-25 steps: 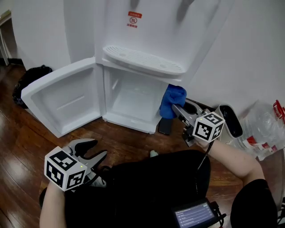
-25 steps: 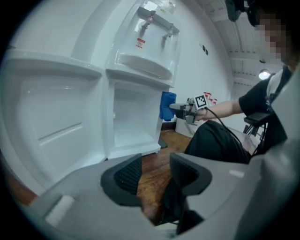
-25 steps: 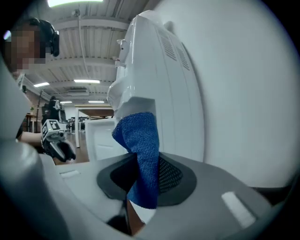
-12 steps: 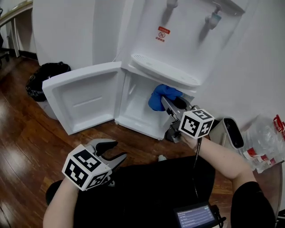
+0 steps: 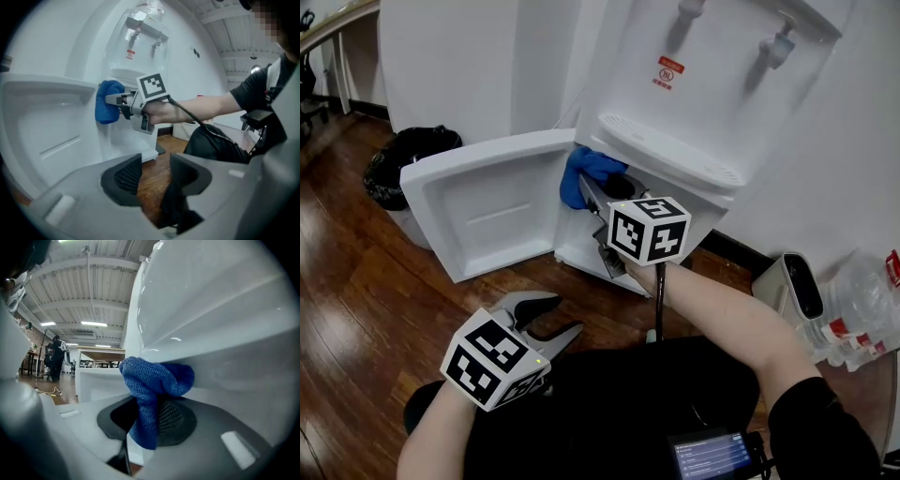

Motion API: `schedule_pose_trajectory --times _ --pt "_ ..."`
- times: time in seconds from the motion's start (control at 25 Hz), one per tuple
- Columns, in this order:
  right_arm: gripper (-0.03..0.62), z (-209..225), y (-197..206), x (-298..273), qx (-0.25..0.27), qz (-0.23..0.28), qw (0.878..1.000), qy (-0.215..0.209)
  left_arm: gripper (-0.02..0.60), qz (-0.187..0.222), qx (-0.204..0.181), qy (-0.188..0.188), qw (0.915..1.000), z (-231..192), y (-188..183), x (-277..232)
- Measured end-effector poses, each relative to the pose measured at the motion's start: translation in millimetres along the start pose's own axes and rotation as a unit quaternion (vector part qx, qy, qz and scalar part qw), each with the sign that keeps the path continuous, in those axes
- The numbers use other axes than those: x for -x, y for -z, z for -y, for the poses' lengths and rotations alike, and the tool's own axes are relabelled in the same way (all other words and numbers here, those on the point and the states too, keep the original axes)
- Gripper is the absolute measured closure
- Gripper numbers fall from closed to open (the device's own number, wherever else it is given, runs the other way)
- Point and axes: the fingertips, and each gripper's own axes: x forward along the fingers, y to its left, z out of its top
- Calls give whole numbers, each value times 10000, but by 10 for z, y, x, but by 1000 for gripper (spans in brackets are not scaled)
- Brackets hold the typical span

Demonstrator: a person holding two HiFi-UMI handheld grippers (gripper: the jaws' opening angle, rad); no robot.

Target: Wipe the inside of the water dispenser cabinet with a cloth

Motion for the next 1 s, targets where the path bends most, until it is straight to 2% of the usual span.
schedule_pose_trajectory --times 0.08,0.12,0.2,0.32,0.4,0.52,0.6,0.68,0.76,0.84,0.88,0.92,0.96,1.0 --pt "496 -83 27 -23 -102 -17 9998 -142 391 181 -6 -94 9998 -56 -67 73" --pt "496 -137 46 9 -209 -44 9992 -344 391 347 35 -157 9993 -99 -132 139" --pt "496 -298 73 180 -394 -78 9936 -1057 391 859 196 -332 9956 -245 -336 333" --pt "496 -582 66 611 -495 -96 9711 -2331 391 1729 441 -508 9826 -475 -694 664" --pt "496 -796 76 904 -614 -133 9477 -3129 369 2012 486 -308 9779 -464 -797 775" --pt "494 -1169 152 1314 -485 -257 9061 -4195 246 1952 481 242 9793 -241 -790 728" --pt "494 -1352 188 1530 -228 -341 8815 -4703 184 1809 361 574 9812 -76 -771 609" --pt "494 -1479 206 1665 -111 -354 8637 -5026 133 1640 254 900 9820 82 -731 514" --pt "494 -1594 247 1742 -12 -354 8511 -5238 120 1461 189 1139 9825 208 -663 473" --pt "494 -1672 311 1770 81 -382 8447 -5338 125 1348 96 1236 9831 265 -607 466" --pt "494 -1687 342 1770 86 -402 8440 -5348 178 1320 48 1247 9834 268 -589 472" --pt "494 -1686 365 1761 58 -417 8446 -5337 273 1313 27 1232 9836 256 -578 481" --pt "493 -1672 378 1747 -1 -425 8467 -5303 342 1329 47 1189 9840 229 -576 489" --pt "491 -1647 380 1724 -87 -420 8503 -5245 391 1365 99 1125 9842 195 -584 495"
